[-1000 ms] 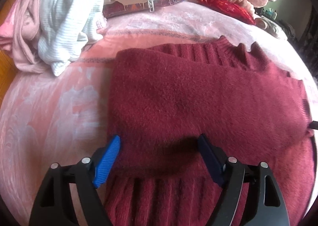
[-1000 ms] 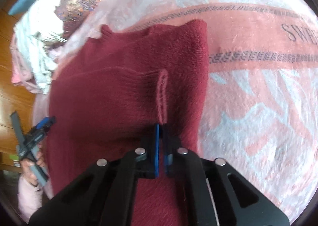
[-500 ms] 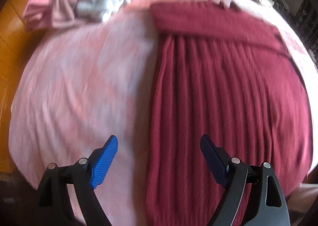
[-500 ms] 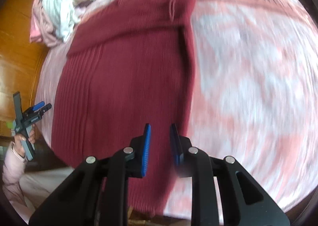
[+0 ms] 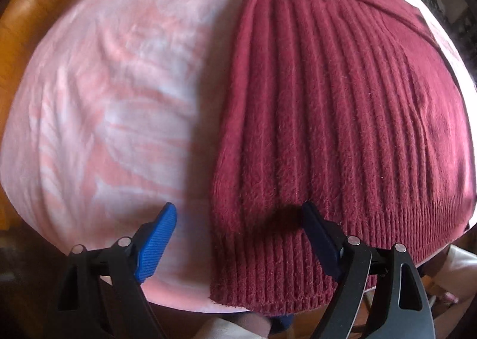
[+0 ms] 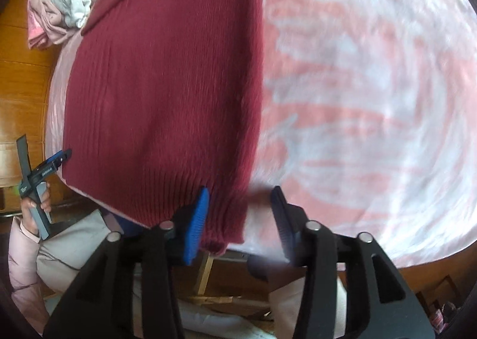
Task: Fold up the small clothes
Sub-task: 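Grasp the sweater hem with both tools, then lift the hem with both tools and fold it toward the collar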
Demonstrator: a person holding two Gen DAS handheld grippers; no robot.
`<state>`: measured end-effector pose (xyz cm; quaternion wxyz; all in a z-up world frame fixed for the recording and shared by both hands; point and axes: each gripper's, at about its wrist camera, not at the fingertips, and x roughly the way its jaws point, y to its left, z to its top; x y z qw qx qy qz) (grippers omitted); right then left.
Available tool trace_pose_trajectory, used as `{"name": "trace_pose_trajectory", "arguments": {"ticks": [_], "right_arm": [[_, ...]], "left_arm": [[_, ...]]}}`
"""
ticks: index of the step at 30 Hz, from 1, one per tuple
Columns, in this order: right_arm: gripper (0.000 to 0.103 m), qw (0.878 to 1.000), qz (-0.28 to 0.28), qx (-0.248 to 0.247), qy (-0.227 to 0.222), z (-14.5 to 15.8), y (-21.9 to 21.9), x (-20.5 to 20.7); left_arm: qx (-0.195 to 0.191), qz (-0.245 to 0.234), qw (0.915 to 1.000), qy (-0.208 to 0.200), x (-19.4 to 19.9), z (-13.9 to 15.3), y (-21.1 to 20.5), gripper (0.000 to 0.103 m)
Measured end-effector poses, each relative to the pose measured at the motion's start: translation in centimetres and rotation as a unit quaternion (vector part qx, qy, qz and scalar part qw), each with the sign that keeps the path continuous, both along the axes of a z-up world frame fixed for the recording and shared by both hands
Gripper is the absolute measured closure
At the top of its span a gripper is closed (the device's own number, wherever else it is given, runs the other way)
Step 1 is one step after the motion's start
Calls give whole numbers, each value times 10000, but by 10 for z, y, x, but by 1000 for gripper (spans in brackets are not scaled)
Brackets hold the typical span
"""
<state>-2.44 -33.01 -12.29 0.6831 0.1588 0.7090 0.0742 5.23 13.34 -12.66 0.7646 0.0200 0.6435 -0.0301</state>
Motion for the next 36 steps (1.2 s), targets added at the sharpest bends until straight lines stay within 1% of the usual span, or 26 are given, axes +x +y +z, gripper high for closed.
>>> {"name": "trace_pose_trajectory", "arguments": {"ticks": [1, 3, 5, 7, 9, 10, 11, 13, 14, 15, 16, 17, 18, 19, 23, 26, 27, 32, 34, 36], "right_arm": [[54, 9999, 42, -94, 35, -3, 4, -2], [54, 9999, 25, -123, 41, -4, 7, -5], [53, 10000, -12, -18, 57, -4, 9, -6], [55, 9999, 19, 94, 109, -5, 11, -8], [58, 9997, 103, 136, 147, -8, 16, -10], [59, 9996, 162, 160, 164, -9, 20, -12], [61, 9995, 207, 159, 182, -10, 23, -13], [66, 9994, 261, 123, 184, -12, 25, -14], [77, 9993, 297, 133, 182, -14, 25, -14], [84, 9992, 305, 186, 192, -14, 25, -13], [87, 9991, 302, 225, 202, -14, 25, -13], [97, 9988, 333, 302, 199, -13, 26, -12], [97, 9989, 333, 296, 170, -11, 28, -12], [97, 9989, 355, 282, 117, -7, 30, -12], [97, 9983, 327, 474, -29, 5, 29, -11], [97, 9971, 205, 706, -193, 19, 26, -6], [98, 9967, 149, 756, -265, 25, 23, -4], [98, 9939, -95, 959, -541, 47, 7, 12], [98, 9932, -157, 951, -656, 56, 0, 23], [98, 9924, -253, 926, -763, 65, -5, 37]], "left_arm": [[-30, 25, 10000, 17, 0, -2, 1, 15], [-84, 45, 10000, 9, -1, -4, 3, 15], [-160, 69, 9998, 47, -2, -4, 4, 15], [-226, 87, 9997, 82, -2, -5, 4, 15], [-218, 37, 9997, 112, -5, -8, 5, 17], [-250, 42, 9996, 132, -9, -9, 4, 20], [-312, 74, 9994, 164, -9, -9, 4, 22], [-438, 136, 9987, 225, -11, -8, 4, 33], [-484, 124, 9985, 235, -12, -7, 3, 37], [-511, 96, 9984, 233, -17, -8, 3, 48], [-564, 59, 9981, 231, -19, -7, 1, 63], [-625, 36, 9978, 222, -21, -5, -2, 71], [-640, 18, 9977, 205, -21, -3, -8, 83], [-680, -27, 9975, 183, -22, 0, -13, 89], [-824, 56, 9964, 167, -24, 8, -15, 91], [-1149, 258, 9929, 144, -20, 19, -4, 91], [-1301, 321, 9909, 102, -19, 26, -2, 91], [-1669, 408, 9850, -140, -2, 53, 9, 91], [-1759, 415, 9830, -311, 7, 65, 6, 91], [-1767, 419, 9823, -458, 19, 73, 0, 91]]}}
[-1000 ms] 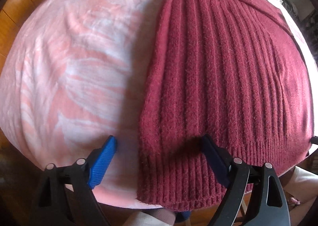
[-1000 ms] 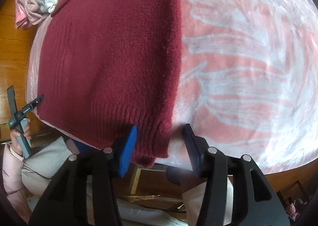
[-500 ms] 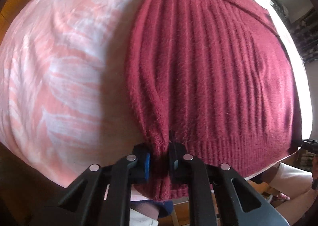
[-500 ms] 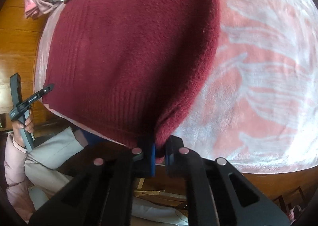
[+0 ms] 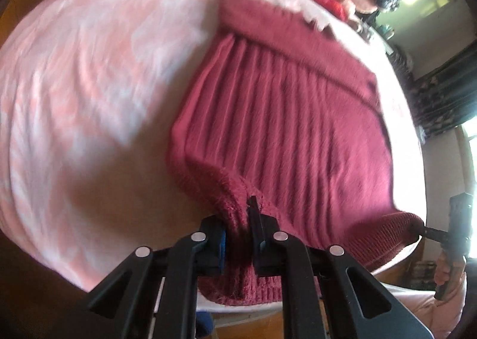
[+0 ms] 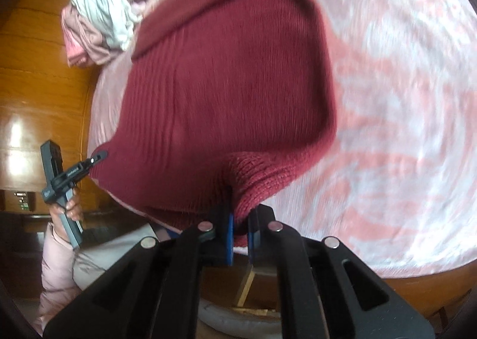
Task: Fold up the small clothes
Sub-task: 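Lift the hem with both tools and fold it toward the collar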
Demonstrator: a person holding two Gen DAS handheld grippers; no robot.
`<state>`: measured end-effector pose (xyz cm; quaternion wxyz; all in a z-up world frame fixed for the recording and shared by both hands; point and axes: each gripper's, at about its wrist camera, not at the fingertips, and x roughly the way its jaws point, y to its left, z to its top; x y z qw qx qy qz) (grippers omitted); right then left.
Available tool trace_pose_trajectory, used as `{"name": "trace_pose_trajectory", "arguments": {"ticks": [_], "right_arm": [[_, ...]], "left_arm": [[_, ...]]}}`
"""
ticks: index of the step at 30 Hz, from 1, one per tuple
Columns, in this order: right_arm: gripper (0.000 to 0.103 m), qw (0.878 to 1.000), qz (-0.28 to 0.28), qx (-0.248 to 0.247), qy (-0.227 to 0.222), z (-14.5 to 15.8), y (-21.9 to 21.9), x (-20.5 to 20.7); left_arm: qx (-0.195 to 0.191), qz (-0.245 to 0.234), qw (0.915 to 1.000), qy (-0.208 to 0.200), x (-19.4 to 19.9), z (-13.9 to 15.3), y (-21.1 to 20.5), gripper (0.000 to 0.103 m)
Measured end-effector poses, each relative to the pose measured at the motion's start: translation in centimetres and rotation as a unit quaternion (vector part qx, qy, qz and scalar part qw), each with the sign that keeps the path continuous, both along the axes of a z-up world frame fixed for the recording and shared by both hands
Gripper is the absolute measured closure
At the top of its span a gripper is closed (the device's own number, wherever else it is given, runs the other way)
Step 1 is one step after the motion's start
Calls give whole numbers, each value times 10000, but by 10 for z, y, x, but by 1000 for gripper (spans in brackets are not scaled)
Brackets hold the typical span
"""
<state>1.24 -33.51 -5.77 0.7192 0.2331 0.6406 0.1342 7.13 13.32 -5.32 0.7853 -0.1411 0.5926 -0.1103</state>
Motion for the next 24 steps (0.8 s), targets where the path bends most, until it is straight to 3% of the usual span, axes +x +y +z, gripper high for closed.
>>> {"name": "trace_pose_trajectory", "arguments": {"ticks": [7, 16, 19, 22, 24], "right_arm": [[98, 9991, -378, -130, -163, 14, -13, 68], [98, 9975, -644, -292, 46, -27, -31, 160], [95, 9960, -783, -237, 351, -55, -39, 183], [92, 9957, -808, -173, 425, -67, -52, 190], [85, 9955, -862, -5, 398, -68, -64, 188]], "left_arm": [[-125, 260, 9992, -287, 71, 19, -12, 91], [189, 562, 9981, -162, 162, -27, -27, 90], [234, 553, 9982, 5, 184, -45, -32, 89], [94, 553, 9982, 192, 197, -54, -27, 81], [-137, 580, 9979, 235, 201, -50, -18, 77]]}}
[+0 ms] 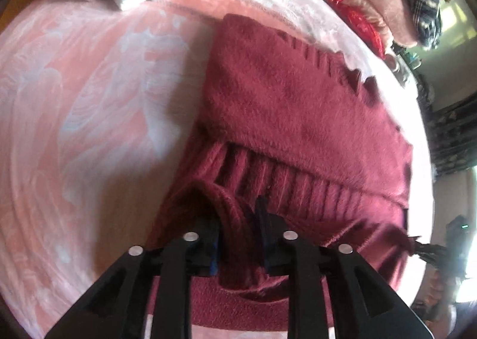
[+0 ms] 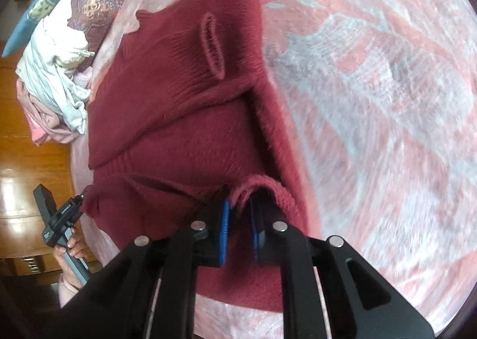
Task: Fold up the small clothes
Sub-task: 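Lift the hem with both tools and fold it toward the collar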
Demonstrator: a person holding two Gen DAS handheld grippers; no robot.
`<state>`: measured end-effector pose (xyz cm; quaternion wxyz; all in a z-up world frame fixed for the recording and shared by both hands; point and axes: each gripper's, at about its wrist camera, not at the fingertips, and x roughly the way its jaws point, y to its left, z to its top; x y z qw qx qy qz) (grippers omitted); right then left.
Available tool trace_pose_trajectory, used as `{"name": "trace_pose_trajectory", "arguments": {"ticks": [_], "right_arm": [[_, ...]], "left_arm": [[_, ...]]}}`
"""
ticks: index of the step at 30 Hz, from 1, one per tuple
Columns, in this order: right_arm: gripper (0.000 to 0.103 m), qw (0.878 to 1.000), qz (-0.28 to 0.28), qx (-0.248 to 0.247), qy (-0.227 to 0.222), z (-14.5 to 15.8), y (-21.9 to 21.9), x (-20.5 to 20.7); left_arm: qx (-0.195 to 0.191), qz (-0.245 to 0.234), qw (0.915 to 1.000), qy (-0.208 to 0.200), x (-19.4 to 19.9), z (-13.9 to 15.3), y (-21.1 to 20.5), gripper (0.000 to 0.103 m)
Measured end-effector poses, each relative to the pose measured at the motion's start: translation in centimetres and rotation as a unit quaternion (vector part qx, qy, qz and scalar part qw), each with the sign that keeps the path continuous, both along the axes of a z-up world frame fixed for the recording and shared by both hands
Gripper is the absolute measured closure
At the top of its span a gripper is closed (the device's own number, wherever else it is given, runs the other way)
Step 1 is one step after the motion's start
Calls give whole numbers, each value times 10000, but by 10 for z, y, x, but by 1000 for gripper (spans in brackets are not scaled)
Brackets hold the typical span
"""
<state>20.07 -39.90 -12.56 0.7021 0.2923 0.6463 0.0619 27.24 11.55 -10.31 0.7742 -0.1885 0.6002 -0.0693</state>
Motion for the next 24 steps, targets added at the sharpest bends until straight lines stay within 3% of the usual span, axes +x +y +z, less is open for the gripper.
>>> {"name": "trace_pose_trajectory", "arguments": {"ticks": [3, 6, 9, 12, 17, 22, 23, 24], "right_arm": [[68, 9992, -64, -117, -389, 18, -18, -2], [63, 9975, -88, -106, -688, 33, -30, -2], [49, 9952, 295, -259, -900, 46, -22, -2], [42, 9930, 621, -477, -887, 42, -10, -3], [40, 9894, 1074, -804, -561, 15, 12, -1], [42, 9832, 1437, -973, -570, 6, 33, 0], [48, 9794, 1565, -1111, -628, 6, 39, -1], [63, 9746, 1725, -1250, -694, 7, 46, -2]], "left_arm": [[-23, 191, 9995, -237, 2, 15, 20, 70], [286, 114, 9974, -646, 0, 33, 30, 67], [445, -21, 9947, -921, 0, 44, 29, 58], [611, -241, 9930, -978, 4, 41, 16, 55], [1186, -827, 9848, -964, 7, 25, -13, 48], [1454, -1254, 9764, -991, 11, 12, -35, 44], [1458, -1268, 9761, -990, 12, 10, -37, 44], [1455, -1278, 9761, -988, 13, 9, -39, 44]]}}
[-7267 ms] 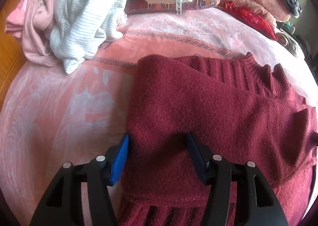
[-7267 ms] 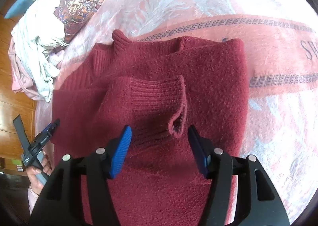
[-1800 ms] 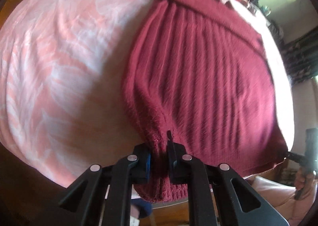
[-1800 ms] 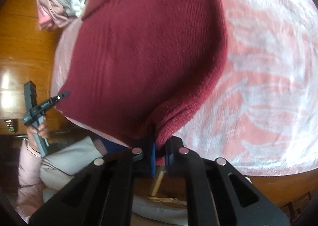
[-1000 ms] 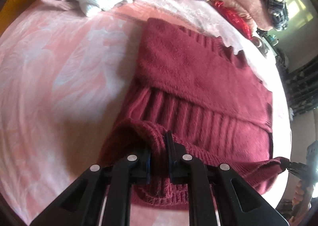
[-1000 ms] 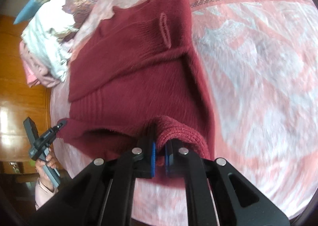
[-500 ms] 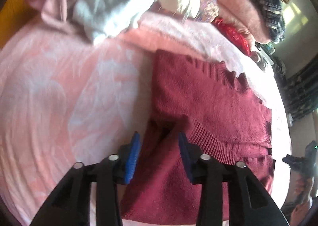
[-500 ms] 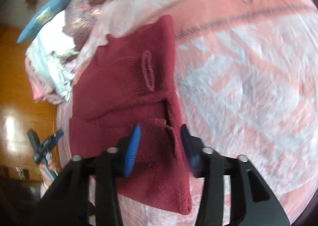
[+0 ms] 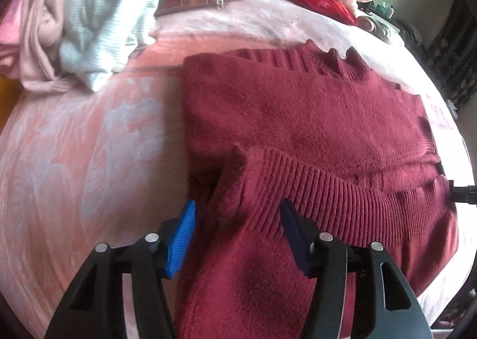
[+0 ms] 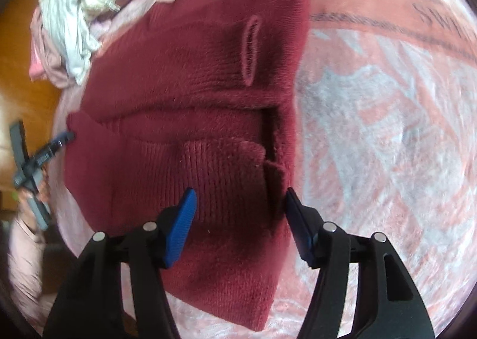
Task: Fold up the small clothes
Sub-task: 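Lift the hem with both tools and fold it toward the collar, then lay the folded hem on the sweater and open both tools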
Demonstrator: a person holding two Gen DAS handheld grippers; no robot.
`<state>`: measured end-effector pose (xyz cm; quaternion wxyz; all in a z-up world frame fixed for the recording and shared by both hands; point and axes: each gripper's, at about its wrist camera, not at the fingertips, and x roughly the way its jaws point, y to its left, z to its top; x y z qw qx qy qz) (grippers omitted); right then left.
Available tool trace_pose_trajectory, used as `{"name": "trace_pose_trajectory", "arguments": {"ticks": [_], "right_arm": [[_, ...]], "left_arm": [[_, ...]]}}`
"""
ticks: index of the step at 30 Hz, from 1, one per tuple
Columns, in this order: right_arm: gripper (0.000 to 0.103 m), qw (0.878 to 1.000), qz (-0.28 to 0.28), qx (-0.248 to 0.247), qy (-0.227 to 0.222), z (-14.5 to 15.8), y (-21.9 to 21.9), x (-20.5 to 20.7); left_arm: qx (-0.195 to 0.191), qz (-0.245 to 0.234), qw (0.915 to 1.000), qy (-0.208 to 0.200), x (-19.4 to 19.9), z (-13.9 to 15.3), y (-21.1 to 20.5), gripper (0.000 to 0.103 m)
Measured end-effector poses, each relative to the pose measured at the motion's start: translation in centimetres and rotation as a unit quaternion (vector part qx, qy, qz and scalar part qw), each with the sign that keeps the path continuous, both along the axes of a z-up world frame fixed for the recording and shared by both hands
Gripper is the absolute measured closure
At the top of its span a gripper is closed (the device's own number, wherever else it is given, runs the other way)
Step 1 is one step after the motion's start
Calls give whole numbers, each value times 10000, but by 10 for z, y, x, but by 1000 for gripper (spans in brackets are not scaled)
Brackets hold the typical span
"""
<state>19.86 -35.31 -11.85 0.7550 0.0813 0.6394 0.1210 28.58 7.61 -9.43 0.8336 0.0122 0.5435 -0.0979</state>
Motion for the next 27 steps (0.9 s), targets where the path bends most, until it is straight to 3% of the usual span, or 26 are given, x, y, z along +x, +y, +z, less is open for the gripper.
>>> {"name": "trace_pose_trajectory", "arguments": {"ticks": [1, 2, 3, 6, 7, 10, 14, 16, 18, 21, 23, 24, 27], "right_arm": [[70, 9999, 104, -98, -23, -1, 5, 0], [86, 9996, 196, -190, -42, -2, 9, -1], [93, 9994, 262, -187, -83, -1, 12, -2], [94, 9986, 453, -112, -233, 5, 17, -3], [94, 9980, 539, -99, -312, 8, 19, -5], [95, 9971, 646, 153, -379, 12, 25, -5], [84, 9981, 590, -28, -170, -2, 29, 1], [80, 9986, 521, -33, -64, -10, 30, 3], [77, 9987, 510, -25, -58, -13, 31, 2], [80, 9985, 534, -107, -55, -15, 39, 4], [96, 9984, 530, -183, -86, -14, 39, 4], [96, 9988, 480, -79, -95, -13, 37, 4], [97, 9991, 343, 197, -157, -5, 27, 2]], "left_arm": [[2, -9, 10000, 15, 1, -2, -3, 44], [27, -15, 10000, 23, 2, -4, -6, 45], [84, -13, 10000, 18, 2, -6, -8, 49], [203, -30, 9998, 60, 2, -11, -11, 88], [84, 2, 9999, 61, 1, -10, -8, 91], [-143, -17, 9998, -165, -6, -3, -2, 93], [85, -88, 9997, -194, -6, -8, -2, 89], [171, -23, 9998, -140, -2, -12, -3, 83], [320, -48, 9994, -160, 0, -15, -7, 63], [524, -82, 9985, -150, 3, -20, -15, 57], [476, -67, 9988, -134, 2, -21, -17, 67], [373, -78, 9992, -98, 2, -21, -16, 83], [259, 59, 9995, -141, -3, -14, -12, 95]]}}
